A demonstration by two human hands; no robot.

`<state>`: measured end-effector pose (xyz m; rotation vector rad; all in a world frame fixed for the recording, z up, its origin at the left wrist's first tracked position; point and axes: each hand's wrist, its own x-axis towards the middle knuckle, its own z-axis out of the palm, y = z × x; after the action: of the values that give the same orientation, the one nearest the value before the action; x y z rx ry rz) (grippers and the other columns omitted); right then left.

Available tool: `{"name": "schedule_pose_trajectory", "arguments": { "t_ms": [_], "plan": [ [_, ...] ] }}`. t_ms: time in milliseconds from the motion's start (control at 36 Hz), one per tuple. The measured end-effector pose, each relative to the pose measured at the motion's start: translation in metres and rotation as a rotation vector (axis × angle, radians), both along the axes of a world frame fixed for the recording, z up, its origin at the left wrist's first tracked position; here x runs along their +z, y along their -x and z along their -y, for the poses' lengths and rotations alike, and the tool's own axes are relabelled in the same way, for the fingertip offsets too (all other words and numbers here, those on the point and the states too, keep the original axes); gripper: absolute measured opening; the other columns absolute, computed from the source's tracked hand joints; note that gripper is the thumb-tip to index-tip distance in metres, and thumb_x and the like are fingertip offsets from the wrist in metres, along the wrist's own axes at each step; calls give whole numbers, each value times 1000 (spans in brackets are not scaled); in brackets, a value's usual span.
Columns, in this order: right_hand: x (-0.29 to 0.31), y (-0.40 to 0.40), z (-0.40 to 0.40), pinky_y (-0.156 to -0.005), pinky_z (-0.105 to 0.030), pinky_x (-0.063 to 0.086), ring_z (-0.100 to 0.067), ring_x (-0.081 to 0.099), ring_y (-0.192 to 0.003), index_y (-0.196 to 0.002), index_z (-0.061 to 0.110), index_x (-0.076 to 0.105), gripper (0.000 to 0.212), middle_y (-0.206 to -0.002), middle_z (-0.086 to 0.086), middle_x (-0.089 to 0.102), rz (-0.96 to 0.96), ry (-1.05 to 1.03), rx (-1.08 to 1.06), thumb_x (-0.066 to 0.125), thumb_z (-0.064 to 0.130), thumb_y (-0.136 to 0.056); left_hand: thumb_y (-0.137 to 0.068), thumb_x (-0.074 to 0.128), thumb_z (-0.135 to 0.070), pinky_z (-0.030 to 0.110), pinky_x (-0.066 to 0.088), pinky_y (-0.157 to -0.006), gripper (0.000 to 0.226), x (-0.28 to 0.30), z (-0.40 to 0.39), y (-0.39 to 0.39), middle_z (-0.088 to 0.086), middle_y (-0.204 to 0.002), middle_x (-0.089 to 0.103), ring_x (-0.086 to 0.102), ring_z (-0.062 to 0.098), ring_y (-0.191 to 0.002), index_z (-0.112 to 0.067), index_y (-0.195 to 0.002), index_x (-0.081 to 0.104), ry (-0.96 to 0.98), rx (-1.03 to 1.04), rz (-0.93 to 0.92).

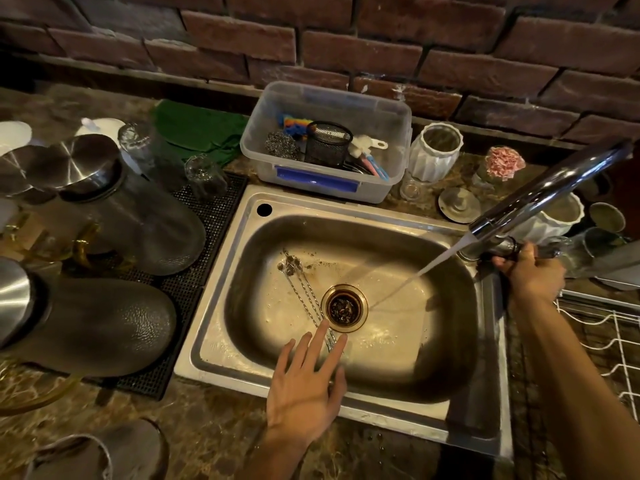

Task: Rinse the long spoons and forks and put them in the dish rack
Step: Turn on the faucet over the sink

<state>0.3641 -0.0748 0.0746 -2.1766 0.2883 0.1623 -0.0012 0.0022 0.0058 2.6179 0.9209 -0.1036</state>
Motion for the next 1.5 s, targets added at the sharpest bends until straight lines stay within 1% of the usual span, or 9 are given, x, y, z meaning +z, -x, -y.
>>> {"name": "schedule_pose_trajectory", "arguments": {
  "t_ms": [333, 472, 583, 694, 1000, 1111, 1250, 1389, 1500],
  "plan": [
    [14, 13, -4, -87, -41, 48, -39, 66, -105, -110, -11, 67, 44, -112, -31, 69, 50, -1, 54, 51, 29, -101, -99, 28, -51, 47, 39, -113, 53, -1, -1, 0, -4, -162, 32, 47, 22, -139, -43, -151, 32, 11, -3, 9],
    [15, 14, -4, -47, -21, 43, -5, 70, -60, -110, -12, 66, 43, -111, -32, 69, 43, -93, 63, 47, 26, -103, -98, 33, -51, 46, 36, -115, 53, -2, 0, 0, -4, -162, 32, 46, 21, -139, -43, -151, 33, 11, 0, 10],
    [17, 15, -4, -69, -32, 42, -38, 68, -101, -110, -16, 66, 45, -112, -36, 67, 77, -8, 76, 48, 24, -103, -98, 35, -50, 46, 35, -115, 53, -6, 0, 1, -5, -163, 30, 45, 21, -139, -43, -151, 32, 21, 1, 31],
    [14, 11, -3, -79, -39, 48, -23, 61, -85, -106, -11, 69, 45, -108, -32, 70, 69, 58, 93, 47, 29, -102, -98, 35, -51, 47, 36, -115, 55, -8, 0, 0, -5, -164, 28, 45, 21, -139, -45, -152, 28, 17, -1, 40],
    [10, 8, 0, -92, -48, 48, -41, 66, -104, -108, -10, 68, 48, -111, -31, 69, 45, 85, 61, 49, 33, -101, -96, 37, -53, 48, 39, -112, 59, -4, -1, 0, -3, -163, 32, 49, 22, -138, -45, -153, 26, 7, -6, 27],
    [3, 3, 3, -92, -53, 52, -20, 61, -65, -81, 11, 66, 36, -106, -29, 72, 24, 39, 71, 49, 38, -99, -96, 38, -52, 49, 40, -112, 58, -3, -2, 0, -2, -162, 32, 49, 22, -137, -44, -152, 27, 4, -16, 25],
    [1, 5, 7, -89, -50, 52, -31, 69, -88, -69, 22, 60, 39, -80, -12, 72, -3, 35, 76, 47, 42, -100, -95, 37, -53, 47, 42, -111, 54, 1, -3, -1, -3, -159, 39, 51, 21, -135, -43, -149, 36, 21, -4, -6],
    [-2, 7, 13, -69, -26, 54, -13, 65, -77, -118, 10, 64, 32, -111, -14, 70, -147, -182, 125, 50, 33, -101, -92, 43, -52, 42, 44, -108, 49, 5, -3, -2, -2, -146, 56, 58, 20, -128, -37, -138, 53, 36, 4, -35],
    [-5, 25, 11, -98, -49, 51, -29, 64, -105, -129, 9, 57, 36, -121, -19, 67, -103, -76, 172, 53, 28, -99, -92, 45, -51, 40, 48, -104, 47, 8, -4, -2, -3, -140, 60, 59, 19, -126, -34, -134, 56, 66, 31, -25]
  ]
}}
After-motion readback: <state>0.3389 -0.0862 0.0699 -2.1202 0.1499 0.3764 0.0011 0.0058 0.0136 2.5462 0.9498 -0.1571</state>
